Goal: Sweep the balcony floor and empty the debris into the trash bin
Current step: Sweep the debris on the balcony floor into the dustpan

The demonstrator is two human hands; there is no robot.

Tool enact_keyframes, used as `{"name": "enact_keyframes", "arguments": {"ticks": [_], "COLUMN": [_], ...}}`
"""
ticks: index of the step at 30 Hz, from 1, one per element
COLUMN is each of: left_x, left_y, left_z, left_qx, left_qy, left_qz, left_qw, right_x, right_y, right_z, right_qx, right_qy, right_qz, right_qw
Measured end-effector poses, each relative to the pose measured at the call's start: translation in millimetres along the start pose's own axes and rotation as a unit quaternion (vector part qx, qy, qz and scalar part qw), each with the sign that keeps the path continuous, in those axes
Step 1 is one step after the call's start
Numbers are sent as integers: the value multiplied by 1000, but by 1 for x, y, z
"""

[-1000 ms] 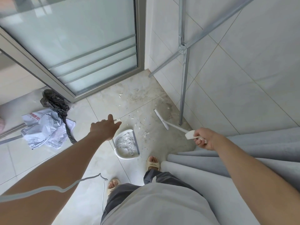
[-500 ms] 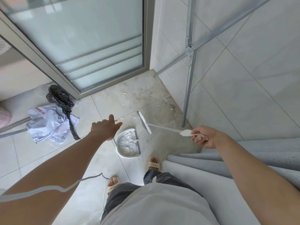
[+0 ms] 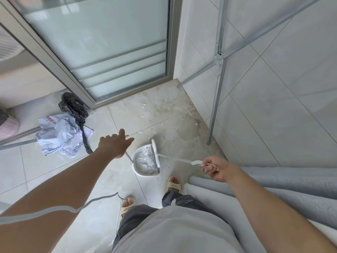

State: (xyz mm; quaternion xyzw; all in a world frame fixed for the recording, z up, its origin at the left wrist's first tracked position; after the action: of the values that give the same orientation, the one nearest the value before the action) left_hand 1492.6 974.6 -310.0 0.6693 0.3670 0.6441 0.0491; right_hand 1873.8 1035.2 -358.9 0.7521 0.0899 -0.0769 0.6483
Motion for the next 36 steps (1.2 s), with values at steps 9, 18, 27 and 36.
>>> {"name": "enact_keyframes", "arguments": {"ticks": [9, 18, 27, 36], "left_x": [-17, -34, -63, -88], "left_y": [36, 86, 115, 134], "left_z": [-77, -168, -241, -304], "left_qx": [55, 162, 209, 235], "left_qy": [54, 121, 120, 119], "left_qz": [44, 65, 39, 24], "left_qw": [996, 977, 970, 964], "right_x": [-23, -81, -135, -203], "right_y": [6, -6, -4, -26], "right_z": [-6, 9, 33, 106], "right_qx": [53, 80, 126, 128], "right_qy": [90, 188, 220, 227], "right_qz": [24, 53, 92, 156], "right_qw": [994, 977, 963, 953]}}
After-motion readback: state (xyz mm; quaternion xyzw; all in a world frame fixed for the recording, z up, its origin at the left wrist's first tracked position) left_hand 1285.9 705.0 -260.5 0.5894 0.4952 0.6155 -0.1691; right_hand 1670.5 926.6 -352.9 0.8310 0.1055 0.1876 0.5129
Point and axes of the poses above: each hand's wrist, its own y-axis away from the middle knuckle, its own x-axis out of the back of the hand, z = x × y, the point moved 3 cm from there along -y, towards the middle knuckle, and after that the axes turned 5 degrees about x, right-handed, at the moved point
